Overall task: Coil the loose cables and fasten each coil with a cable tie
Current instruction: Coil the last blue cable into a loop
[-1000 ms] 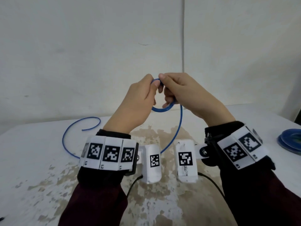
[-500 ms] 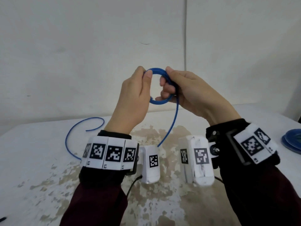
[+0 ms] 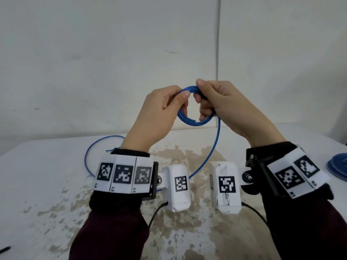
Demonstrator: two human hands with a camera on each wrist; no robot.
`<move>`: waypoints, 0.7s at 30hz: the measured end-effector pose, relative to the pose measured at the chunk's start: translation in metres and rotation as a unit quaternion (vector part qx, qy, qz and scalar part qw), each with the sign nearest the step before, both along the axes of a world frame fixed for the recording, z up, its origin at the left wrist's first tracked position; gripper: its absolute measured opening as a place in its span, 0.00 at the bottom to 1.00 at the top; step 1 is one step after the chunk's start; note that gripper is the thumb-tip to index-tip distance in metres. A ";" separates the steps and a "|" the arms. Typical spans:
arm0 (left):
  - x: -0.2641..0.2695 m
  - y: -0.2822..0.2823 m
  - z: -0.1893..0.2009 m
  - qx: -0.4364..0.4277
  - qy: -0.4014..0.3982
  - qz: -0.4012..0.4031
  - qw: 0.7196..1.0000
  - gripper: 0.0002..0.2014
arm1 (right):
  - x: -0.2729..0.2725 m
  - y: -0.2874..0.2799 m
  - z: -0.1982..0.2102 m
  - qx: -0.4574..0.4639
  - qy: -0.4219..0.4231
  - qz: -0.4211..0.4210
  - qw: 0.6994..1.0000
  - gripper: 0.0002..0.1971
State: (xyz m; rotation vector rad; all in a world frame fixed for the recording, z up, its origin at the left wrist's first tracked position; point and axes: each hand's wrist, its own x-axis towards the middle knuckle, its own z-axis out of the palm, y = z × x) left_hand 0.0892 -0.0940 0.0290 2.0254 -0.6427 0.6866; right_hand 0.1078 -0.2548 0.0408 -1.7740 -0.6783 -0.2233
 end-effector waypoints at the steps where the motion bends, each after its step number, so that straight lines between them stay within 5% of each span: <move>1: 0.000 0.001 0.001 -0.004 0.002 -0.001 1.000 0.16 | 0.000 0.000 0.000 -0.002 0.002 0.010 1.000 0.20; 6: -0.001 0.006 0.002 -0.019 0.033 -0.021 0.999 0.14 | 0.000 0.001 -0.002 -0.007 0.004 0.021 1.000 0.19; 12: -0.007 0.005 0.004 0.012 0.221 -0.077 0.972 0.13 | 0.001 0.002 -0.004 -0.106 -0.026 -0.004 0.994 0.20; 18: -0.003 -0.004 0.005 -0.072 0.094 0.017 0.993 0.17 | 0.004 0.002 -0.004 0.058 0.096 0.071 0.991 0.22; 21: -0.001 -0.005 0.005 -0.114 0.089 -0.001 0.989 0.16 | 0.006 0.003 -0.003 0.106 0.119 0.093 0.983 0.21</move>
